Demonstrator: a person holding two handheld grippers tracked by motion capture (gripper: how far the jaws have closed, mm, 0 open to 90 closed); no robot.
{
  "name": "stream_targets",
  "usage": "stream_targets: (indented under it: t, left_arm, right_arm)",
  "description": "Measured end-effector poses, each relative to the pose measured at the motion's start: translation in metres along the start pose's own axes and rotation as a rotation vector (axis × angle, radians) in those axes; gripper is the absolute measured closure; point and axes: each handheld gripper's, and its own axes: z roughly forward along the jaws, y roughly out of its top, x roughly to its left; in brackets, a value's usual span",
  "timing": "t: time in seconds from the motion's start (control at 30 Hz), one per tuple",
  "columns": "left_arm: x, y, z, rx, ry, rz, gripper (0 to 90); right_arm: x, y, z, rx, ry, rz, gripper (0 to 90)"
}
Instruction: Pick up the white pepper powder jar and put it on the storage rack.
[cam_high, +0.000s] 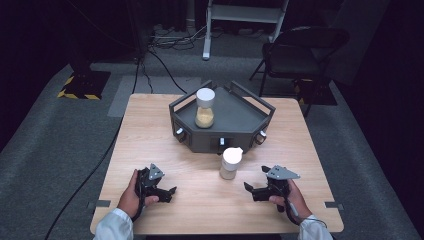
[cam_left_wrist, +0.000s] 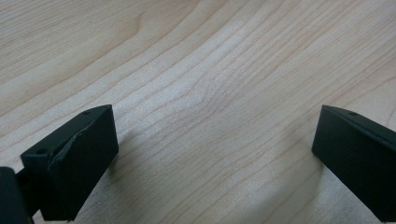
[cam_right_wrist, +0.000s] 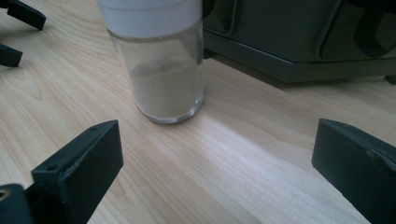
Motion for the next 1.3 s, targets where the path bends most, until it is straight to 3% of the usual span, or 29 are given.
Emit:
stream_targets:
  t: [1.3]
  left_arm:
    - [0.0, 0.0, 0.0, 0.0, -0.001, -0.002, 0.0]
  right_arm:
    - [0.017, 0.027, 0.051, -0.035, 0.053, 0.009, 1.8]
